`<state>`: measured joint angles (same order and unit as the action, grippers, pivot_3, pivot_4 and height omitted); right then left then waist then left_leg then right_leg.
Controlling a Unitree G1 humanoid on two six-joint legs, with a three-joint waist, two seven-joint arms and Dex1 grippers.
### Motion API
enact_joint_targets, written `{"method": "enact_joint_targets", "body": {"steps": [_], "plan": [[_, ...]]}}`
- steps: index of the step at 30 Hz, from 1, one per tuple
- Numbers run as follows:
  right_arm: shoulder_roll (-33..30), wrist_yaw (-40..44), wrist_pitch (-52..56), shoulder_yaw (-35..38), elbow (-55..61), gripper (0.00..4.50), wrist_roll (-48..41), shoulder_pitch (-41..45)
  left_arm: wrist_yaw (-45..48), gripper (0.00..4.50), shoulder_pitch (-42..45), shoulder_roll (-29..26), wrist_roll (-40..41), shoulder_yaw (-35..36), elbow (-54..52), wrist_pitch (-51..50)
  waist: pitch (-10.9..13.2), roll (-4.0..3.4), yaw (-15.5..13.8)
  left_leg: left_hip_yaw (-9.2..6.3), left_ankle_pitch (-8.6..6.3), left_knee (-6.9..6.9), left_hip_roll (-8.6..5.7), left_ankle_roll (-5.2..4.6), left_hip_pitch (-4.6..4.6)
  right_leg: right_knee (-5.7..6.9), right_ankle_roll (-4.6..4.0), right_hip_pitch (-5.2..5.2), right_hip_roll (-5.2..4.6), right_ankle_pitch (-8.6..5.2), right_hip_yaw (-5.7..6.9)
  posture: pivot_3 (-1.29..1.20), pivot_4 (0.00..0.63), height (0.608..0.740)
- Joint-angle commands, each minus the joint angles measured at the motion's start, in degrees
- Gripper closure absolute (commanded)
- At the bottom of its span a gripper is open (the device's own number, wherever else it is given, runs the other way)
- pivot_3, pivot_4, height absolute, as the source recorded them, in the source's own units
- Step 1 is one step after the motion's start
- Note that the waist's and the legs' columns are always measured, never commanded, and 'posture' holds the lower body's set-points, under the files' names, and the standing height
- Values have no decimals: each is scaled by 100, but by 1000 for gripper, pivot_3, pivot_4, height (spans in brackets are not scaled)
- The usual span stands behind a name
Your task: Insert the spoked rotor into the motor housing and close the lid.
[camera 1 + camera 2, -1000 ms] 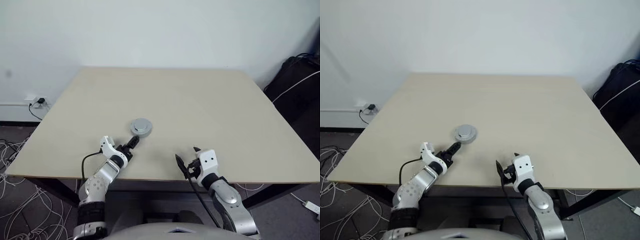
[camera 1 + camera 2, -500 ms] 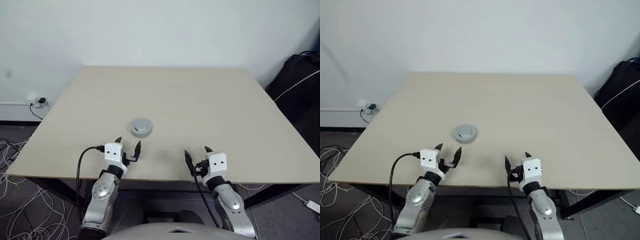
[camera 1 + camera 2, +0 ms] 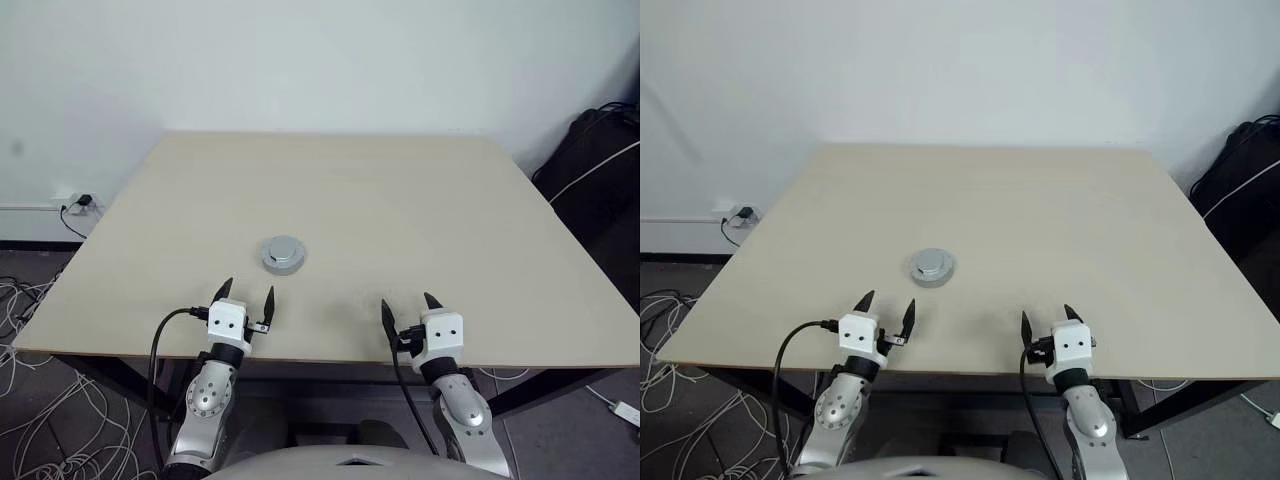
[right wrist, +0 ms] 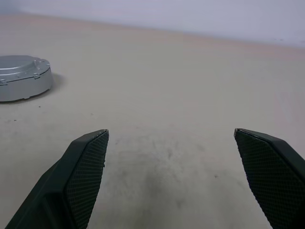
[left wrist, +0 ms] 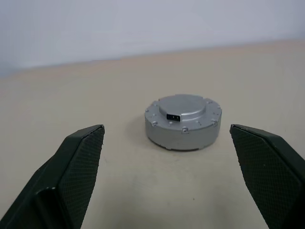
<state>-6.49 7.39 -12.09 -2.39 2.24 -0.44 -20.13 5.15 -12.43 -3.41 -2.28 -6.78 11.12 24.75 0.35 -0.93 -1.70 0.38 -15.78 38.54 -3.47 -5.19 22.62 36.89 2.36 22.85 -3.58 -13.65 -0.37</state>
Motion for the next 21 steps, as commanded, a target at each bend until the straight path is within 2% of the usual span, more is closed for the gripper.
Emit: {"method": "enact_joint_targets", "body": {"steps": [1,21], "plan": [[31,-22,-96,6,108,0,22,32,-102,37,112,108,-55,10,-47,53,0,0,-1,0,0,0,0,0,0,0,0,0,0,0,0,0,0,740],[30,22,-105,16,-57,0,-18,139,-268,37,313,261,-121,24,176,-167,1,4,-4,0,0,1,0,-1,-1,1,1,-2,2,0,2,0,0,740]]}}
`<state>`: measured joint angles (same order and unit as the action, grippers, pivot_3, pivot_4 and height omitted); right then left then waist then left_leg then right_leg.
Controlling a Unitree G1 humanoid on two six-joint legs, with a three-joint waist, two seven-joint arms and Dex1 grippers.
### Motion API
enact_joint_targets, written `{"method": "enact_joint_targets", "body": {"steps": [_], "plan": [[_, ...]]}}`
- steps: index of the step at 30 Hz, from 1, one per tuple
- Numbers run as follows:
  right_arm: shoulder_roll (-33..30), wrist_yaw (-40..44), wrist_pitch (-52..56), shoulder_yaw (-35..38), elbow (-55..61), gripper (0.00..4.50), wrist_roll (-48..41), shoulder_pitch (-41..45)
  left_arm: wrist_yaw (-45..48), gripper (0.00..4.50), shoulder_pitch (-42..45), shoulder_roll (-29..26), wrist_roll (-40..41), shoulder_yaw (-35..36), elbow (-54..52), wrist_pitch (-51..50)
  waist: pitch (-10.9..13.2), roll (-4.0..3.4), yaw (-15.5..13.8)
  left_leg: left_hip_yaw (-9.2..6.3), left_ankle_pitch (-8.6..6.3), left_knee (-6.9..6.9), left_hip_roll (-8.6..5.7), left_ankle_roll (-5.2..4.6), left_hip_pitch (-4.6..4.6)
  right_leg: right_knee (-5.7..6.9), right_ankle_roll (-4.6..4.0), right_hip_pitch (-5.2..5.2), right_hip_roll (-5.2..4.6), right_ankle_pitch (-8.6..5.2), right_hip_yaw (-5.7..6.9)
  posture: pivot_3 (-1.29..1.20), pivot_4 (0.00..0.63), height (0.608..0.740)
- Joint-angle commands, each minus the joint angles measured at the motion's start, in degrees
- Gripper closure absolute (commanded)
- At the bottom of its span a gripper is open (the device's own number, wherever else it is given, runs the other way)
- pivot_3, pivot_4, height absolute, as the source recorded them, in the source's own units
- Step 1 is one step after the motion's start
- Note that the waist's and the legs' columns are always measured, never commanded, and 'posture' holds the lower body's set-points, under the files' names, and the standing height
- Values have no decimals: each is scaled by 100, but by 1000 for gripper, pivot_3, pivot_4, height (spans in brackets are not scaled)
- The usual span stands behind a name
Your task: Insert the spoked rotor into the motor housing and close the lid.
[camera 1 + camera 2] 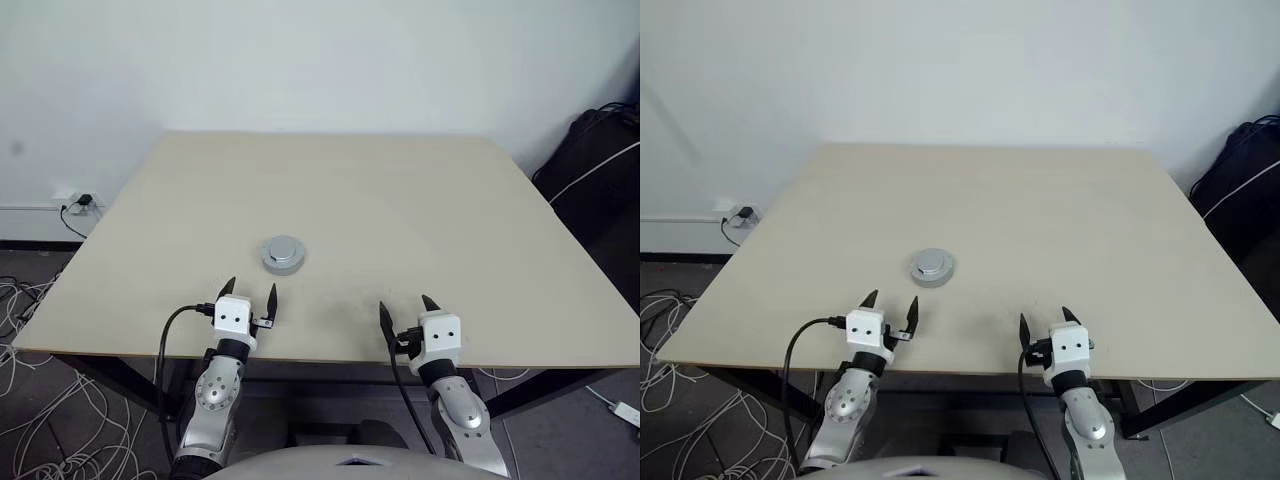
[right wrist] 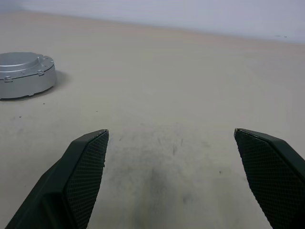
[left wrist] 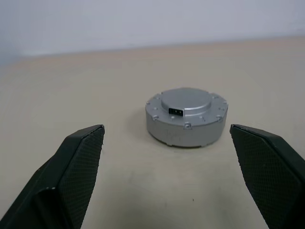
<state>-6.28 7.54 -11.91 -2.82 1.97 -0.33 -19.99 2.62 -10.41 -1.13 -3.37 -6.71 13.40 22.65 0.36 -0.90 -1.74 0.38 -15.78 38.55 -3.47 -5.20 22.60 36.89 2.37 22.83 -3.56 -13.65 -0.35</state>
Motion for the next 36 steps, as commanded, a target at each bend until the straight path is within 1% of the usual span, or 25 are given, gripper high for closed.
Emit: {"method": "enact_joint_targets", "body": {"steps": [1,6,25,36], "plan": [[10,11,-145,61,-65,0,-34,132,-9,37,118,30,-11,14,-41,43,0,1,0,0,0,0,0,0,0,0,0,0,0,0,0,0,0,740],[26,12,-209,57,-165,0,-42,162,12,37,150,26,-9,1,-3,34,-1,1,-3,0,0,0,0,0,0,0,0,0,0,0,0,0,0,740],[87,-65,12,-5,193,0,19,19,112,37,133,47,61,-8,27,-157,-1,1,-5,0,0,0,0,0,0,1,0,0,-1,0,0,0,0,740],[70,-52,17,23,122,0,10,49,146,37,124,107,70,7,-31,-268,-1,1,-5,0,0,0,0,0,0,1,0,0,0,0,0,0,0,740]]}}
